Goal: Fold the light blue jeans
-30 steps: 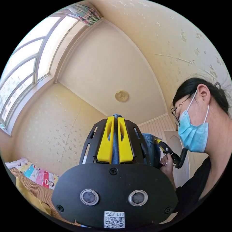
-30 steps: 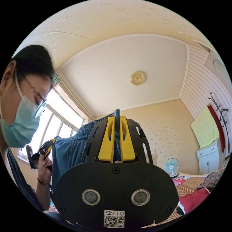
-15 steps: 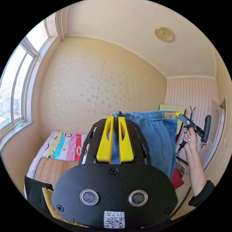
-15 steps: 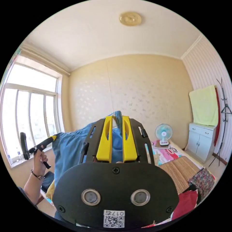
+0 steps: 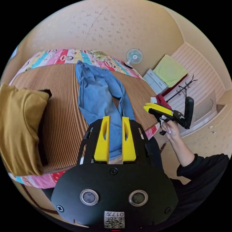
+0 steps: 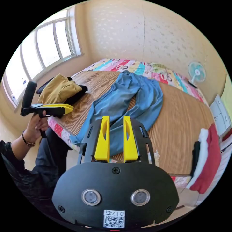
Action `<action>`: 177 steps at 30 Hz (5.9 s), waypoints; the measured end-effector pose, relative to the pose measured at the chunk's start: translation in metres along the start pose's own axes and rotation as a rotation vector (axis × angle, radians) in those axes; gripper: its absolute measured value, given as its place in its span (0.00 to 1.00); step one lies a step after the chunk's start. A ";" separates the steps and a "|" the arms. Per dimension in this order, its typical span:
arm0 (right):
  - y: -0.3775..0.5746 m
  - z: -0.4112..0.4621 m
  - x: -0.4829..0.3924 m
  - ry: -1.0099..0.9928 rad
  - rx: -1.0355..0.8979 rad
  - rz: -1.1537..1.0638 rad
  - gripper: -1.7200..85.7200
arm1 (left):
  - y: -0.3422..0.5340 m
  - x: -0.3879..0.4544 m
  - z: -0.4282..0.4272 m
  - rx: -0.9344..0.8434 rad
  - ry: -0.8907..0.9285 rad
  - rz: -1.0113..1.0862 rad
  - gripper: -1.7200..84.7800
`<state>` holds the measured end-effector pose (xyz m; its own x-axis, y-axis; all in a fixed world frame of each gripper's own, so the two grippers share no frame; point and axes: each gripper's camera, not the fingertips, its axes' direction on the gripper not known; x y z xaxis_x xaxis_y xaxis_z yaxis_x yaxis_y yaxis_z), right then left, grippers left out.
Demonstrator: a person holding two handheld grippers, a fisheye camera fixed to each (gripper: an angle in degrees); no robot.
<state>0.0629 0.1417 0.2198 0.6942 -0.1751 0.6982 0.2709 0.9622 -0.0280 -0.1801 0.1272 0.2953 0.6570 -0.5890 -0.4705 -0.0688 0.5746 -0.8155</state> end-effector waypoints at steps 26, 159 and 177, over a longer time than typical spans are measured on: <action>0.137 -0.092 0.163 0.310 0.238 0.546 0.05 | 0.108 -0.097 -0.063 0.199 -0.012 -0.277 0.06; 0.082 -0.003 0.043 -0.012 -0.291 -0.165 0.07 | 0.187 -0.137 -0.040 -0.028 0.068 -0.204 0.02; 0.101 0.091 -0.157 0.279 -0.521 -0.944 0.11 | 0.211 -0.131 -0.070 0.120 -0.010 -0.197 0.03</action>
<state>-0.0798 0.2856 0.1725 0.1694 -0.8943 0.4142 0.9707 0.2240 0.0868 -0.3336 0.2854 0.1615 0.6564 -0.6912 -0.3023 0.1508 0.5128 -0.8451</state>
